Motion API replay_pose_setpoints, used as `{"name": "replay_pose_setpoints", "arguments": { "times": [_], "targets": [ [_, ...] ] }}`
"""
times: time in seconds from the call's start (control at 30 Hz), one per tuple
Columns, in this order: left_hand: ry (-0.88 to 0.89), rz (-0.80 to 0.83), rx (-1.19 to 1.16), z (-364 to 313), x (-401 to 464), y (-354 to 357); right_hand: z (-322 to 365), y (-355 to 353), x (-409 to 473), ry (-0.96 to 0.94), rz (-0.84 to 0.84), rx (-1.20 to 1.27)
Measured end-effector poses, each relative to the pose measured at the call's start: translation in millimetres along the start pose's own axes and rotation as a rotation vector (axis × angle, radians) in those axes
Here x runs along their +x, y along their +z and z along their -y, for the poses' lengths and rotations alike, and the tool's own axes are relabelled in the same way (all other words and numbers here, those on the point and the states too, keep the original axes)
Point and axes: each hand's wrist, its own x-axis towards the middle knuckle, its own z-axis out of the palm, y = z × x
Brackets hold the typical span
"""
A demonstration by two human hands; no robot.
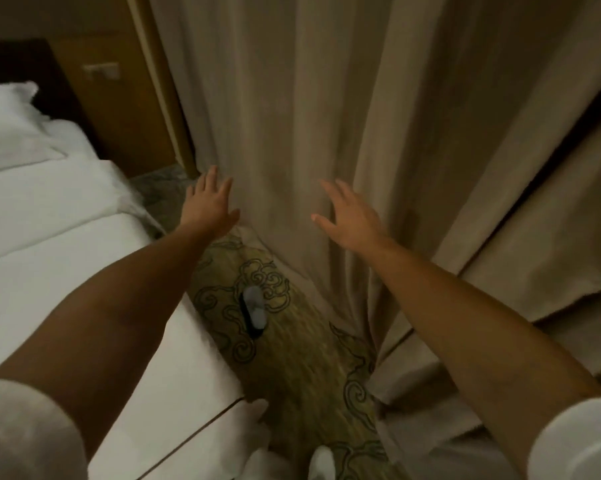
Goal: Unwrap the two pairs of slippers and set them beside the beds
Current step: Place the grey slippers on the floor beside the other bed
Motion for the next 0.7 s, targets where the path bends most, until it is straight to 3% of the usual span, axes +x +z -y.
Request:
{"name": "replay_pose_setpoints", "arguments": {
  "times": [0.37,0.5,0.7],
  "targets": [
    [-0.245,-0.008,0.004,69,29,40,17,81,149,-0.194,0.188,0.120],
    [-0.292,0.012,-0.018,100,67,84,25,123,203,-0.261,0.221,0.062],
    [-0.298,0.124,-0.084,136,154,187,24,234,309,-0.167,0.271,0.021]
  ]
}}
